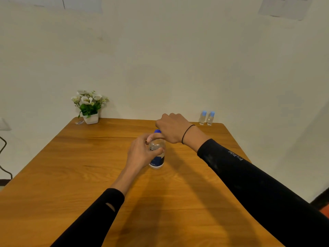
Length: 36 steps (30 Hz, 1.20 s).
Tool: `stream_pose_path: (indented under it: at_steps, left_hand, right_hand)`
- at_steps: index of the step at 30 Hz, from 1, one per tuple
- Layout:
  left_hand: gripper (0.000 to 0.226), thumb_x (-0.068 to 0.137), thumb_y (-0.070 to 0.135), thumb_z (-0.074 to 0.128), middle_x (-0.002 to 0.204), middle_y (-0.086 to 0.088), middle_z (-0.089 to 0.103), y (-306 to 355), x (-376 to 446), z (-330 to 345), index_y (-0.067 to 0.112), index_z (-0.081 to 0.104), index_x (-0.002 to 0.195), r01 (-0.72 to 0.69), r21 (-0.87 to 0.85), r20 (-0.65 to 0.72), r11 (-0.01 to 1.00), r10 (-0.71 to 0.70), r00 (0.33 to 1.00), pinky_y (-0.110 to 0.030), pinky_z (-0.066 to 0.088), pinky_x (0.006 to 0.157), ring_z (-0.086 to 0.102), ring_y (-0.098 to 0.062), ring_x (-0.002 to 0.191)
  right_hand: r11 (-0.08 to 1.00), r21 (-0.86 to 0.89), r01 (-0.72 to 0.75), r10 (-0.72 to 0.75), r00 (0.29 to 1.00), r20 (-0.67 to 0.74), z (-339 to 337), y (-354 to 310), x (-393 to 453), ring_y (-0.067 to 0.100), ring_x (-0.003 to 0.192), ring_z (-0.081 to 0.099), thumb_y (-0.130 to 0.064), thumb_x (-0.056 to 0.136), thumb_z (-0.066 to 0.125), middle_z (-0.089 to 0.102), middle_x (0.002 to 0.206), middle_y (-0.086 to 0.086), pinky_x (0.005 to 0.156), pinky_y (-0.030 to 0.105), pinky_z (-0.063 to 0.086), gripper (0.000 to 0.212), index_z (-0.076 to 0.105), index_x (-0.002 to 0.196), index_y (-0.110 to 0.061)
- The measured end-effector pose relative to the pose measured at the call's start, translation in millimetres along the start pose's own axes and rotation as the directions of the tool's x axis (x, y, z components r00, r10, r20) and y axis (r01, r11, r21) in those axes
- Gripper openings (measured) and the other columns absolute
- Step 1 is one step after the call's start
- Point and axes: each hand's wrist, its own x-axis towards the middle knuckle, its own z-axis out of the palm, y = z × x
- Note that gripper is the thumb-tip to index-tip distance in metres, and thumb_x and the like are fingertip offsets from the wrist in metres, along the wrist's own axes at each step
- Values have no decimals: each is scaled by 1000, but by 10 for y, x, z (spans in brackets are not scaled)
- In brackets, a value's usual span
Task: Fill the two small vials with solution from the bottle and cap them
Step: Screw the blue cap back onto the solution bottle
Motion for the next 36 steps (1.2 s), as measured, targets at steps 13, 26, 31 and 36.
stream_pose_path:
  at_steps: [13,26,31,36]
  left_hand:
    - [74,76,41,92,131,3,72,28,3,12,18,64,140,19,7,-6,1000,-19,1000,-30,54,83,61,-11,106]
    - [60,76,45,90,117,7,74,57,-53,-4,24,68,128,20,-4,-5,1000,-20,1000,-30,56,78,68,-15,105]
    - [93,66,52,96,131,13,66,-83,-181,-2,30,54,146,39,1,39,999,-39,998,-34,58,89,64,-10,114]
    - [71,75,42,93,123,7,73,-397,-247,83,25,64,137,73,15,80,997,-74,994,-35,63,88,68,-7,102]
  right_hand:
    - [986,131,100,-106,994,39,97,47,-22,27,81,61,-31,105,62,59,100,7,58,28,36,24,51,126,-22]
    - [1000,7,3,-2,999,-45,141,40,-14,19,66,47,-69,102,41,52,85,3,57,30,34,52,51,111,-19]
    - [777,610,-157,216,976,-23,406,112,-261,16,68,65,-77,86,64,67,92,4,54,25,46,74,46,135,-24]
    - [534,818,-212,185,974,131,1183,-204,-396,10,96,66,-50,84,84,60,131,-5,74,27,59,85,38,150,-25]
